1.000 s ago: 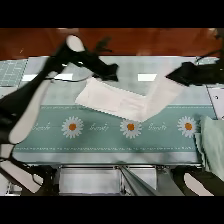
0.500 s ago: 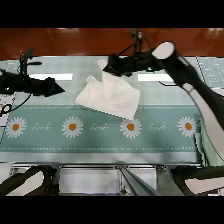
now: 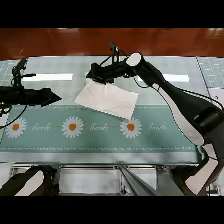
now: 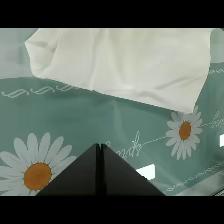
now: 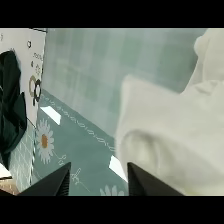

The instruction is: Fold the shirts.

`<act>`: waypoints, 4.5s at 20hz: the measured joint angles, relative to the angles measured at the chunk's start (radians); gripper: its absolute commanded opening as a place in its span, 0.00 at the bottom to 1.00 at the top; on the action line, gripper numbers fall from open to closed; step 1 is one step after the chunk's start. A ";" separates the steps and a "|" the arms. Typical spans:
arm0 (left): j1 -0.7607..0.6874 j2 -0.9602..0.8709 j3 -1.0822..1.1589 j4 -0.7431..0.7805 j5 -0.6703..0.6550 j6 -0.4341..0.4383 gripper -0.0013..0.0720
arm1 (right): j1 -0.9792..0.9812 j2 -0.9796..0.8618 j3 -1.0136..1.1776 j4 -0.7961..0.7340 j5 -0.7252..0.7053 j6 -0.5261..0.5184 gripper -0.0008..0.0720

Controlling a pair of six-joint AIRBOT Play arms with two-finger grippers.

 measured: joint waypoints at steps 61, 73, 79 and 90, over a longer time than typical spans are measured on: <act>-0.139 0.122 -0.175 -0.053 0.209 0.051 0.05 | -0.672 0.543 0.278 -0.503 0.740 0.177 0.04; -0.131 0.122 -0.175 -0.053 0.274 0.080 0.05 | -1.274 0.709 0.162 -0.535 0.952 0.198 0.04; -0.131 0.122 -0.175 -0.052 0.347 0.082 0.05 | -1.489 0.911 -0.217 -0.715 0.962 0.099 0.04; -0.138 0.072 -0.174 -0.053 0.450 0.080 0.05 | -1.742 1.204 -0.758 -1.133 0.968 0.113 0.51</act>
